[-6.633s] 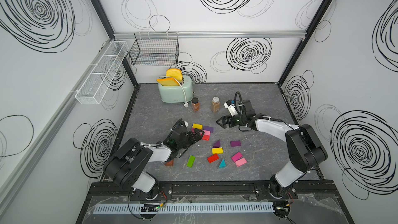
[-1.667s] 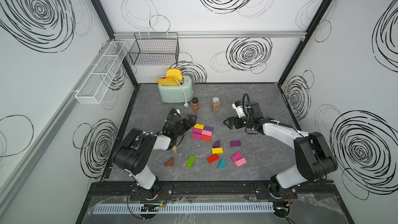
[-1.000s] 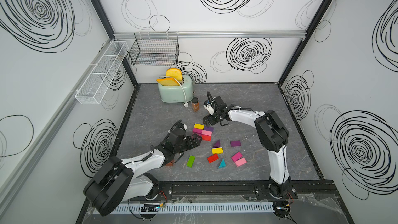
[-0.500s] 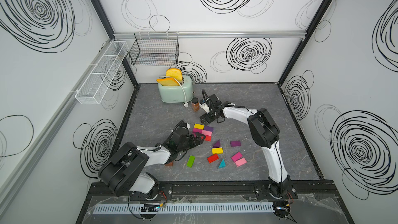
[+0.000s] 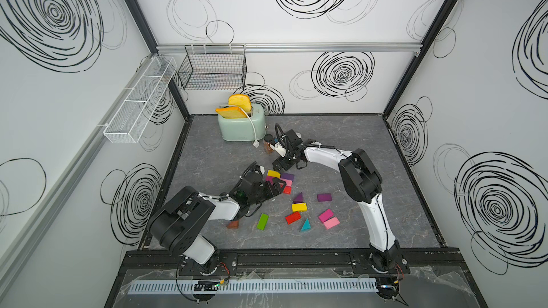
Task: Assemble a piece of candy with building blocks
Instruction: Move the building blocks to the center of the board.
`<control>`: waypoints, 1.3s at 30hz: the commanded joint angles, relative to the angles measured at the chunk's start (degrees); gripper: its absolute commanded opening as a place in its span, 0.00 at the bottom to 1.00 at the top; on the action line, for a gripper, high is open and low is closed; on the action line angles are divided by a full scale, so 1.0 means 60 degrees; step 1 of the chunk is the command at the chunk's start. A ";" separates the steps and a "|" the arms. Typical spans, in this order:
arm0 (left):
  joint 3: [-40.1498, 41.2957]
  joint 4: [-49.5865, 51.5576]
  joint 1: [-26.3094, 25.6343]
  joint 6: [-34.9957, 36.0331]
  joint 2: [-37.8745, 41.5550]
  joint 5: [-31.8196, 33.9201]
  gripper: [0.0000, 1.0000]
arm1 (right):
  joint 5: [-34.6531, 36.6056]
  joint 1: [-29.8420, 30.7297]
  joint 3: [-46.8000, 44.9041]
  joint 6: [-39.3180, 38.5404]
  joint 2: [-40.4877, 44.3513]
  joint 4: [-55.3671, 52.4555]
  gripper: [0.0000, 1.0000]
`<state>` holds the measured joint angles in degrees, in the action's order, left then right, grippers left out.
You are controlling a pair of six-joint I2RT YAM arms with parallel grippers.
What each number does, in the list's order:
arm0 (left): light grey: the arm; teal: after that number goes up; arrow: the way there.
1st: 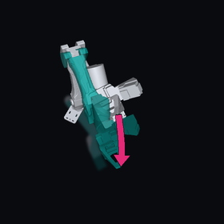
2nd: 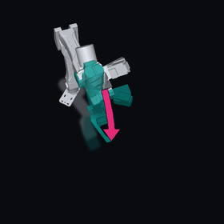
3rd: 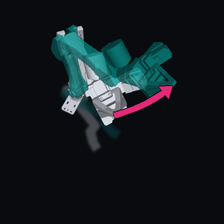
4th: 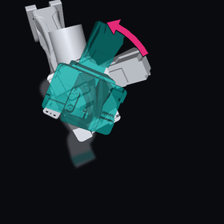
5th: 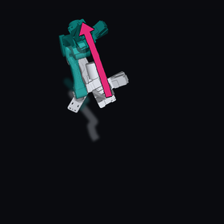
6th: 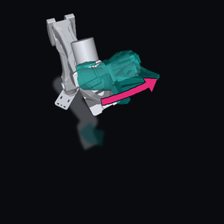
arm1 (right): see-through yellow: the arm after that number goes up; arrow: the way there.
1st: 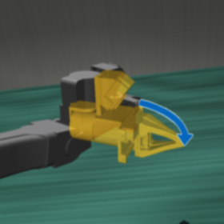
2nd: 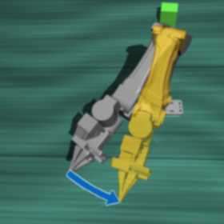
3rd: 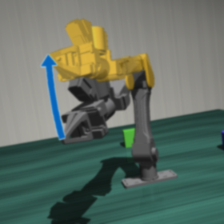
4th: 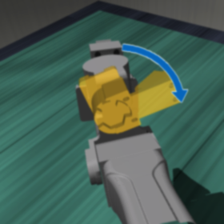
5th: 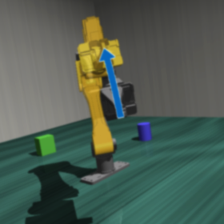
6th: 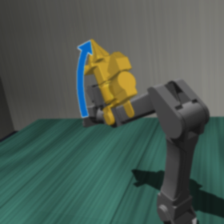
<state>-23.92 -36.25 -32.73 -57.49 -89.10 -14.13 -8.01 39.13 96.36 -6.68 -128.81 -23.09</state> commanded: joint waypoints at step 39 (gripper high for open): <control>-0.1097 0.0058 -0.1941 -0.1224 -0.0845 0.1007 0.98 | 0.0363 -0.1018 -0.0694 0.0059 0.0759 -0.1247 0.99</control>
<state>-29.74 -33.69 -44.51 -63.22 -92.97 -9.34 -5.69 32.18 90.87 -5.06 -122.08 -26.74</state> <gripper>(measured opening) 0.978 0.990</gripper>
